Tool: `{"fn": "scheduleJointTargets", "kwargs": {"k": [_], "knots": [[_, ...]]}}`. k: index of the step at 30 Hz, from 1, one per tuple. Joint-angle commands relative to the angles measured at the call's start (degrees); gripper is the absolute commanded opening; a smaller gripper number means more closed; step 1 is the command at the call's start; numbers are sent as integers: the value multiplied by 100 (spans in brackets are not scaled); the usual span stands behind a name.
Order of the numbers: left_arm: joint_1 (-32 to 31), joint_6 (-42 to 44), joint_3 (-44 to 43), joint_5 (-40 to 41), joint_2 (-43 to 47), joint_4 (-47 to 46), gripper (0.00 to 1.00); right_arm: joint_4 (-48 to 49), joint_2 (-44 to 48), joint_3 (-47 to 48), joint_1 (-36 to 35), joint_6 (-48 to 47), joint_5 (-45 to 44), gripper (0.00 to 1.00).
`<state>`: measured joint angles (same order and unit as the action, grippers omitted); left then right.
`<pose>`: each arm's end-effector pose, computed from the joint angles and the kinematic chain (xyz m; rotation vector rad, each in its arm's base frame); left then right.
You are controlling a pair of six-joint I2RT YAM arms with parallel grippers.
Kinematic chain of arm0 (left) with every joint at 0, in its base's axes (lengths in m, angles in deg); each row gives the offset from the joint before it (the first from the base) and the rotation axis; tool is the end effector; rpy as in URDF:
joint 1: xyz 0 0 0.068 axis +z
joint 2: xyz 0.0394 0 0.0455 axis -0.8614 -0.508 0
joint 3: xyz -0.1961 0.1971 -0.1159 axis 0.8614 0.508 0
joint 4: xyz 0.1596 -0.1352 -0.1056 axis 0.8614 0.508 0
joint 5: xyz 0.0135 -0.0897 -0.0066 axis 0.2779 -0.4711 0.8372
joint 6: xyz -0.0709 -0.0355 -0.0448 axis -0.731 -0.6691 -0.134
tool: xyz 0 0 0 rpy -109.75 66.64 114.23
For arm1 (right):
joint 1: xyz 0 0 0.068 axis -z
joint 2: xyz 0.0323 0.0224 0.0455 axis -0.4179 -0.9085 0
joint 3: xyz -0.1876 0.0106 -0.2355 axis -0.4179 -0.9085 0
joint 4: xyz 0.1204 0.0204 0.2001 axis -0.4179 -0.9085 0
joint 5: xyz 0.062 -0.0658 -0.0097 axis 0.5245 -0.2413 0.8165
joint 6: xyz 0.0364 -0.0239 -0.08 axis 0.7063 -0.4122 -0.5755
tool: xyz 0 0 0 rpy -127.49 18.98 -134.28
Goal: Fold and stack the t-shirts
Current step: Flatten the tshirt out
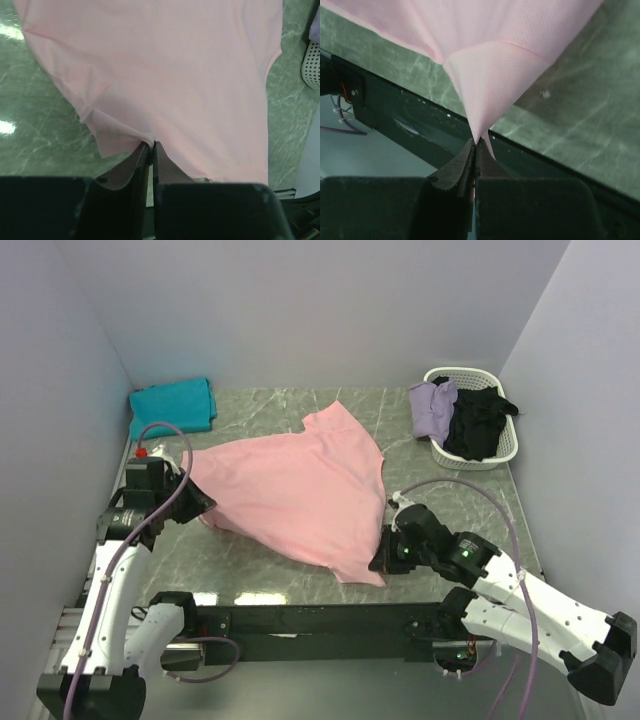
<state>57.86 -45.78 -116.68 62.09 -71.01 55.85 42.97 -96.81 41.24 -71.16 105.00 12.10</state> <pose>0.1472 -0.0235 0.2928 -0.5754 2.3081 -0.5975 0.0838 0.1038 0.2301 -0.1740 2.5770 0.8141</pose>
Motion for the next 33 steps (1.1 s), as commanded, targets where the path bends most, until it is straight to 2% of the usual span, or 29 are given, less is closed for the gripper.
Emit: {"fn": "scheduleJointTargets", "kwargs": {"k": [1,5,8,10,11,13,19,23,24,25,27,30,31,33], "knots": [[-24,189,-537,502,351,993,13,-533,515,-83,-267,1053,-464,0],[-24,136,-573,855,536,1477,17,-1148,859,-127,-285,1495,-1140,0],[-24,127,-441,803,650,1706,18,-1255,947,-66,-285,1653,-1465,0],[-24,119,-292,724,764,1741,24,-1255,877,74,-276,1601,-1616,0],[-24,110,-213,619,791,1741,34,-1238,842,144,-285,1601,-1869,0],[-24,136,-133,417,852,1575,37,-915,685,259,-276,1357,-1932,0],[-24,127,-10,3,651,1250,35,-509,-344,751,-250,705,-2311,0],[-24,84,60,-147,633,1021,39,-446,-626,988,-241,432,-2433,0],[-24,83,52,-199,598,951,39,-481,-635,1111,-241,423,-2512,5],[-24,57,43,-226,572,889,40,-629,-626,1190,-232,414,-2748,28],[-24,5,-10,-235,475,678,43,-849,-556,1470,-241,458,-3100,39],[-24,-83,-211,-95,256,274,43,-1052,-416,1866,-241,301,-3750,70],[-24,-136,-299,45,185,125,44,-1122,-398,1955,-198,265,-3909,84],[-24,-198,-589,143,-96,-225,45,-1010,-380,2200,-153,-32,-4226,93]]}}
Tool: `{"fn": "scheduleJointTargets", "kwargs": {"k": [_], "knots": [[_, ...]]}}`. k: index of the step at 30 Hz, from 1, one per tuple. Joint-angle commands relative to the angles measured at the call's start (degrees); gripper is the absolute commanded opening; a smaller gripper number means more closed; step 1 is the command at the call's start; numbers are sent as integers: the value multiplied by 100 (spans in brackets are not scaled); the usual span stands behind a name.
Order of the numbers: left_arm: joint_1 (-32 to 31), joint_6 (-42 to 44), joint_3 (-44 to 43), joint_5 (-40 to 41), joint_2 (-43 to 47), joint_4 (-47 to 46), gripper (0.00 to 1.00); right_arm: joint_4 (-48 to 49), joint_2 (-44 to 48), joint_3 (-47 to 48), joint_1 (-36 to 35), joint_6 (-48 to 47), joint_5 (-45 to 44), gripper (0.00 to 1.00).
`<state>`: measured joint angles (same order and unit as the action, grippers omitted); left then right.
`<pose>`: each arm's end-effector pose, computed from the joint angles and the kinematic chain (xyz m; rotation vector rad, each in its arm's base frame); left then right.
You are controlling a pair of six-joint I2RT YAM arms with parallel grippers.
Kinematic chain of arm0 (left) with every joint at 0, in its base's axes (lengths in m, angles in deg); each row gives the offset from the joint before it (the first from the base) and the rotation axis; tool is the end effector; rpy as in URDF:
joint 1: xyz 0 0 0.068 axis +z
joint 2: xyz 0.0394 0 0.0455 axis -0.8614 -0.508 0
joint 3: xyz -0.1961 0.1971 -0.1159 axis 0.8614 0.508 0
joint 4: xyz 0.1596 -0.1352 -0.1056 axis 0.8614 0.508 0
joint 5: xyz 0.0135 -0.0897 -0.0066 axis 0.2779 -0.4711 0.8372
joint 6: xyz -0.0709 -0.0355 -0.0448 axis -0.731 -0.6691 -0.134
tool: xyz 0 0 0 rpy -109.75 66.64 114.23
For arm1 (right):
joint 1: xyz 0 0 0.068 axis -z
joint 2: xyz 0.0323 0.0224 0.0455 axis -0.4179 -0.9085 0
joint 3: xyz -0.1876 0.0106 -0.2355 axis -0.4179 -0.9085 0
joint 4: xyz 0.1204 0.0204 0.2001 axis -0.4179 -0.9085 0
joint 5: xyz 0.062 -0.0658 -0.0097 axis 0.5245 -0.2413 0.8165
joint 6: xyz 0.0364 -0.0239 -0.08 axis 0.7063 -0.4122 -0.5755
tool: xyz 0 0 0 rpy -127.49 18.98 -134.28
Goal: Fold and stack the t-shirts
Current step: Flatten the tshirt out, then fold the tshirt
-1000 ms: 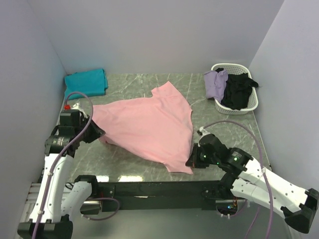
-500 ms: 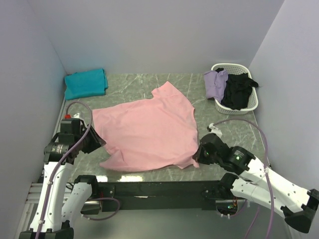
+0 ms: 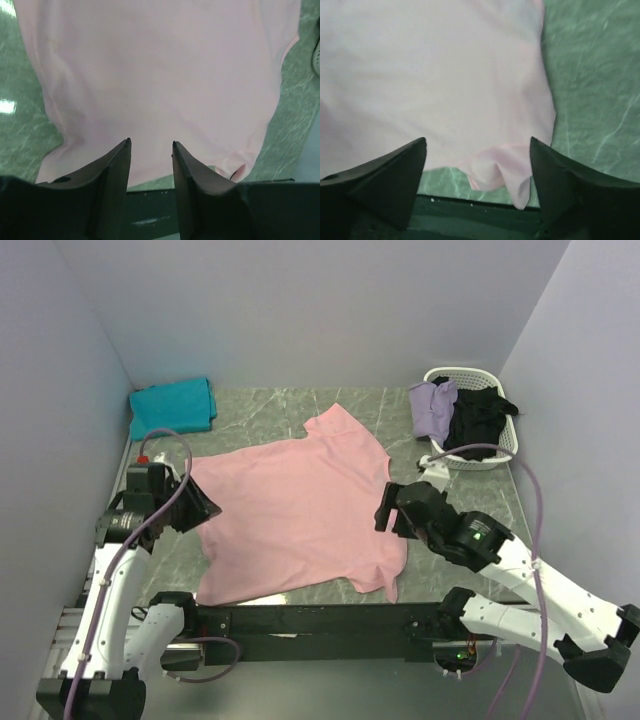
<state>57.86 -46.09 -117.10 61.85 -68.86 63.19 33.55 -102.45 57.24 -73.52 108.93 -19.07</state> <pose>0.1268 -0.0233 0.2859 -0.6145 2.3862 -0.5881 0.1184 0.0857 0.2957 0.1258 2.3253 0.3423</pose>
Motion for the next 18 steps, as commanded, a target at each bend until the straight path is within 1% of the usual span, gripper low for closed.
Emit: {"fn": "scheduleJointTargets", "kwargs": {"k": [1,2,3,4,5,6,7,8,9,11,12,13,14,15,17,18], "knots": [[-24,-254,-618,237,-398,-1153,45,264,166,637,231,-575,-1145,97],[-24,-299,-723,229,-494,-1312,45,493,131,637,363,-760,-1136,98],[-24,-334,-802,316,-722,-1592,46,704,-52,594,599,-1083,-875,99],[-24,-456,-829,360,-828,-1812,47,1246,-201,550,880,-1304,-620,99],[-24,-527,-812,422,-1082,-2076,47,1460,-386,532,1553,-1454,-313,99],[-24,-554,-821,448,-1241,-2287,47,1619,-849,619,1838,-1612,238,99],[-33,-606,-830,483,-1399,-2698,47,2012,-1071,654,2032,-1701,391,99],[-24,-633,-873,649,-1583,-2824,46,2216,-1299,698,2356,-1806,584,99],[-33,-598,-908,712,-1959,-2982,46,2349,-1763,899,2464,-1973,760,99],[-24,-572,-1197,957,-2374,-3028,46,2771,-2213,1128,2640,-2106,1095,99],[-24,-519,-1277,1228,-2750,-3071,46,2876,-2659,1382,2780,-2254,1227,99],[-24,-519,-1313,1274,-2920,-3141,45,3052,-2907,1532,2859,-2273,1411,99],[-15,-501,-1400,1353,-3095,-3290,45,2975,-3180,1760,2921,-2264,1491,99],[-15,-475,-1453,1380,-3436,-3343,45,2913,-3687,2241,3078,-2360,1631,99],[2,-440,-1716,1660,-3798,-3387,44,2861,-4208,2691,3202,-2449,1938,99],[11,-422,-1804,1722,-4113,-3405,44,2747,-4733,3251,3264,-2501,2088,99]]}}
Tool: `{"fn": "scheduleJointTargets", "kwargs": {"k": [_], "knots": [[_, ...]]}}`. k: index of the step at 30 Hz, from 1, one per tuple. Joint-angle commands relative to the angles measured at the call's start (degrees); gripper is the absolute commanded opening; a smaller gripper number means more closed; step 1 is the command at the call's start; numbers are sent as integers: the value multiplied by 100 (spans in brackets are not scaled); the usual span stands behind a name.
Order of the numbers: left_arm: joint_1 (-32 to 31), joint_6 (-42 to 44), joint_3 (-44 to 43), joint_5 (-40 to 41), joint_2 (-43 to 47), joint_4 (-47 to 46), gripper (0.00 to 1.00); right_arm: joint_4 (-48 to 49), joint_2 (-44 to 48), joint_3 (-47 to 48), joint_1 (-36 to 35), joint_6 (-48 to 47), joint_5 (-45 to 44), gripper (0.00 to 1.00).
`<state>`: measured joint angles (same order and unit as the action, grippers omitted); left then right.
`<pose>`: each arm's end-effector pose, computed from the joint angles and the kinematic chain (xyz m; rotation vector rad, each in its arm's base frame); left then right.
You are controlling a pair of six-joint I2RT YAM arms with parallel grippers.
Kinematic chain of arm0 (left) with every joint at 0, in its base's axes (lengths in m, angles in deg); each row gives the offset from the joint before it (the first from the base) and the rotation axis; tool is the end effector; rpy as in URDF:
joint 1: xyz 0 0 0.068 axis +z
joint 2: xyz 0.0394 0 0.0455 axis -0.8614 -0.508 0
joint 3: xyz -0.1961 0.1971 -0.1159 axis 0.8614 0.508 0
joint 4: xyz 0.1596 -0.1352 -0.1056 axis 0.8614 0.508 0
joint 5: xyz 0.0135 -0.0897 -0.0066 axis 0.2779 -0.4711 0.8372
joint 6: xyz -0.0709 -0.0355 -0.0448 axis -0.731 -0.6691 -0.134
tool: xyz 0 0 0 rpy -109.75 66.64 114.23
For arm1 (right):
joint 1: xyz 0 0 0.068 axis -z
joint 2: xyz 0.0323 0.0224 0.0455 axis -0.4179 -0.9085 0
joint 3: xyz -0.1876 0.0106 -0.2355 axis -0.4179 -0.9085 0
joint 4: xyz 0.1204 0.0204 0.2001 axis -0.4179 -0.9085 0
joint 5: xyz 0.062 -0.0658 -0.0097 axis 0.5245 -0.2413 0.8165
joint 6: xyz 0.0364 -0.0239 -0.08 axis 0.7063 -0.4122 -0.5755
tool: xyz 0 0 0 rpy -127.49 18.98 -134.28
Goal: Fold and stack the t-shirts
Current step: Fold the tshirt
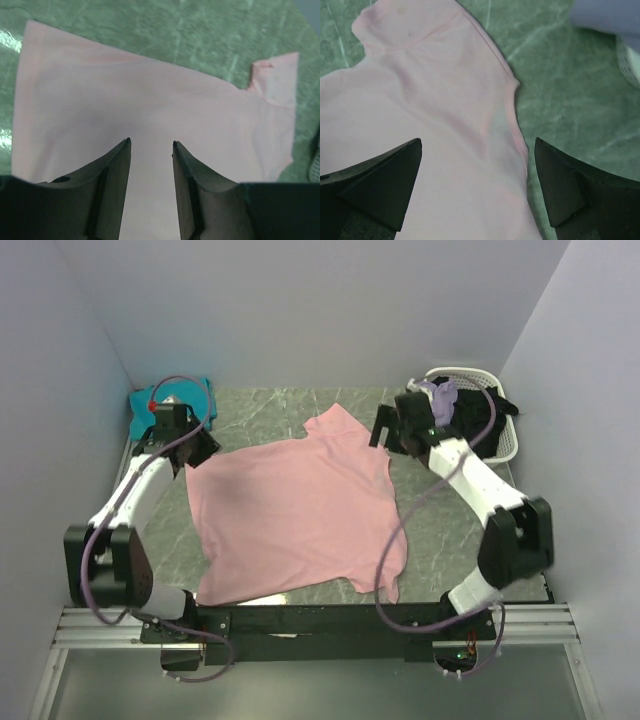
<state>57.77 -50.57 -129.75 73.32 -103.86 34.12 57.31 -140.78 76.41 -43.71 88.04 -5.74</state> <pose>0.3123 -0.0129 0.2912 -0.7493 2.2064 -0.4249 0.3306 0.0985 0.2982 0.2053 2.2929 0.1860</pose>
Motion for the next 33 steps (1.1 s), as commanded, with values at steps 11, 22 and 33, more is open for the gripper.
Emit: {"fn": "scheduleJointTargets", "kwargs": {"k": [11,22,33], "knots": [[371,131,-1593,654,-2374,-560,43,-1229,-4506,5617,678,-948,2205,98],[723,175,-1576,655,-2893,-516,45,-1176,-5571,6436,934,-930,3040,99],[864,123,-1393,725,-3131,-366,46,-1502,-6327,7149,943,-1054,3857,100]]}}
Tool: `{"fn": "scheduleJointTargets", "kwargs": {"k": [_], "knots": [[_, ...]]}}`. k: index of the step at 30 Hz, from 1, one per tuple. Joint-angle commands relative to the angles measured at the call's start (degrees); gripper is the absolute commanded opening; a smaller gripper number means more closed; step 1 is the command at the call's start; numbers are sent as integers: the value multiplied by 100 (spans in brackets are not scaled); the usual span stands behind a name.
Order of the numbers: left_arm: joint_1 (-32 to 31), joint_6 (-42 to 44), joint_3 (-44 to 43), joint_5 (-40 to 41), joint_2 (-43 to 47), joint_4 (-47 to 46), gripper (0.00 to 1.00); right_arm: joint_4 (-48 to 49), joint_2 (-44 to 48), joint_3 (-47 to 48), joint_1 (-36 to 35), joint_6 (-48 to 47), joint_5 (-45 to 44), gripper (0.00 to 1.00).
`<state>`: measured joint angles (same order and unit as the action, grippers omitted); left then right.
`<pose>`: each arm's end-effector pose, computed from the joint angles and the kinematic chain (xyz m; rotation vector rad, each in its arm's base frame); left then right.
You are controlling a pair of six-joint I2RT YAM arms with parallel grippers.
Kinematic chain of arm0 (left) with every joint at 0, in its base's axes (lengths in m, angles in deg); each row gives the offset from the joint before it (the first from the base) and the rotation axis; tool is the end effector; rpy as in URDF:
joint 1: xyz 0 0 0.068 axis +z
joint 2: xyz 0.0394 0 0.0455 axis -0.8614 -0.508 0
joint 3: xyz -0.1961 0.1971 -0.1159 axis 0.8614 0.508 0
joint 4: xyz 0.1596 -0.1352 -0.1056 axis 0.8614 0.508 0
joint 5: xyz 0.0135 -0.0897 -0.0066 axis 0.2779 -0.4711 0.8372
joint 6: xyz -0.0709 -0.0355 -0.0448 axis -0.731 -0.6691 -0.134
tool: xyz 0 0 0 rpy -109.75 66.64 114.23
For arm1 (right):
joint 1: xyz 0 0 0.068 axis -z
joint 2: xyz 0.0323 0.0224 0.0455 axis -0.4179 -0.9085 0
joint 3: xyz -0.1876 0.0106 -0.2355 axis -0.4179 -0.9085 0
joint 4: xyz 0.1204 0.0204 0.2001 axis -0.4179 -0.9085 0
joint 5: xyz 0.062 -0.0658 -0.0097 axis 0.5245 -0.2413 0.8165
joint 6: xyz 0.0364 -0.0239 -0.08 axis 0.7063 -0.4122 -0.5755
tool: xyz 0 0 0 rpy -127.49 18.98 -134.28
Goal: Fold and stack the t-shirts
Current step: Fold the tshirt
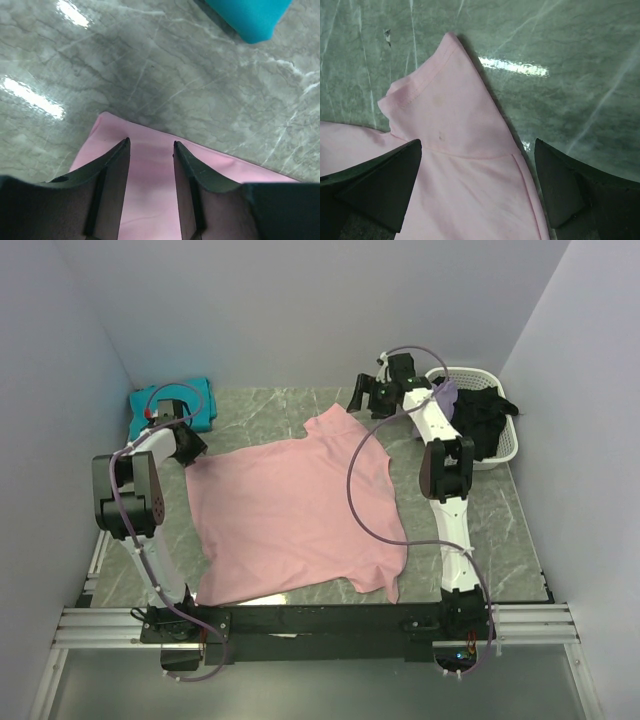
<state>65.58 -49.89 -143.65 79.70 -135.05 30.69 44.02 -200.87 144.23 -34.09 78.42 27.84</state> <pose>0.4255 0.0511 0.1833 -1.0119 2.3279 -0.1469 0.5766 0.1281 0.1865 -0.0720 2.4279 0.6852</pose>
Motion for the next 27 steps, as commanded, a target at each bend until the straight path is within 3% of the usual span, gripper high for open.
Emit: {"fn": "scheduleJointTargets", "kwargs": {"k": [1,11,17,22,23,24,26,27], "knots": [[101,46,33,61,-12,-41,46,-139,-353,367,-11,-75,562,100],[198,-7,-11,60,-240,73,46,-427,-721,821,7,163,650,100],[233,-24,42,-10,-311,82,41,-595,-749,718,-2,233,844,97],[242,-24,33,-89,-372,73,25,-806,-793,701,-54,216,888,81],[242,-33,33,-107,-372,65,21,-797,-750,622,-63,207,862,76],[242,-24,24,-133,-390,65,18,-745,-723,578,-63,224,766,65],[242,-24,7,-142,-416,56,15,-710,-697,542,-63,216,791,60],[242,-24,-2,-142,-425,47,13,-640,-679,534,-63,224,722,51]]}}
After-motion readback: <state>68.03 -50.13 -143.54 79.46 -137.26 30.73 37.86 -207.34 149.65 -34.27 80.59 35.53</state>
